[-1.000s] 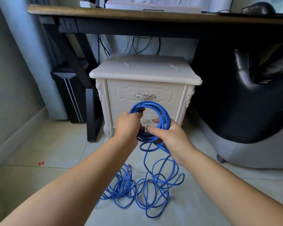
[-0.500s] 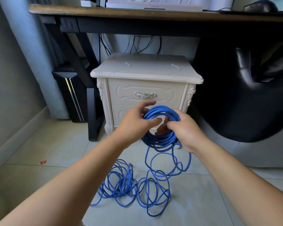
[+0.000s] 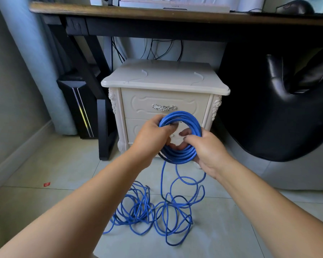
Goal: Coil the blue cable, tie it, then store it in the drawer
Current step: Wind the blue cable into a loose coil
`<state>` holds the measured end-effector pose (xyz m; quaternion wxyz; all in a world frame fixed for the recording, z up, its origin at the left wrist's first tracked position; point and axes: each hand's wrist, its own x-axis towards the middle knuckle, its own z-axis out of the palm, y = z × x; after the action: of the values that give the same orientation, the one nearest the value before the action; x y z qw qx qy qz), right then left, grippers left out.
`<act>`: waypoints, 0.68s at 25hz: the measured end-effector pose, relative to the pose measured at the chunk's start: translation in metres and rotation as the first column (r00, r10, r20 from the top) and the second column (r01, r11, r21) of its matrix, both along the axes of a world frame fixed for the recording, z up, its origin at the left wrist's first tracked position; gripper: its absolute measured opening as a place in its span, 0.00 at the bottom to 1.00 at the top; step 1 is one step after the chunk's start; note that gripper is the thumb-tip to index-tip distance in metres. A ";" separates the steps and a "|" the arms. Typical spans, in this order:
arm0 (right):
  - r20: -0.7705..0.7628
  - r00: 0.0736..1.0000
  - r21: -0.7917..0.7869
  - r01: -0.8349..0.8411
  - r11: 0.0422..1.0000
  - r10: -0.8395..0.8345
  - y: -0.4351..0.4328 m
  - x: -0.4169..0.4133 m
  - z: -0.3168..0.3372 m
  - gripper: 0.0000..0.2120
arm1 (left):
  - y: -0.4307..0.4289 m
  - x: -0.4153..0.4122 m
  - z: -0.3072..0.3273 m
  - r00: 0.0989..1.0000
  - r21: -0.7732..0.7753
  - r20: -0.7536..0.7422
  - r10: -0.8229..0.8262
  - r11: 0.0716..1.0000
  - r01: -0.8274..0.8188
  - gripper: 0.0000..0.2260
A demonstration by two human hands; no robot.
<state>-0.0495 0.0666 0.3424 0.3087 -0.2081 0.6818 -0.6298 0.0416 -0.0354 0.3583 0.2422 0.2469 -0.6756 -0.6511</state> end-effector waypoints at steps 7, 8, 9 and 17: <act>0.472 0.869 -0.270 0.306 0.913 -0.151 0.003 -0.024 0.004 0.11 | -0.014 0.003 -0.010 0.995 0.236 0.064 -0.071 0.970 0.054 0.14; 0.492 0.860 -0.287 0.306 0.908 -0.135 0.006 -0.026 0.008 0.11 | -0.013 0.003 -0.013 0.994 0.212 0.091 -0.063 0.976 0.043 0.12; 0.487 0.863 -0.284 0.301 0.910 -0.133 0.008 -0.028 0.011 0.11 | -0.013 0.003 -0.014 0.993 0.191 0.085 -0.078 0.980 0.060 0.12; -0.617 0.734 0.427 0.009 0.904 0.284 0.009 -0.014 0.016 0.11 | -0.004 0.001 -0.002 0.965 -0.256 0.098 -0.243 0.931 0.260 0.29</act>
<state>-0.0633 0.0754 0.3582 0.1277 -0.4020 0.8427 -0.3346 0.0422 -0.0390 0.3562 0.1659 0.1441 -0.7907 -0.5714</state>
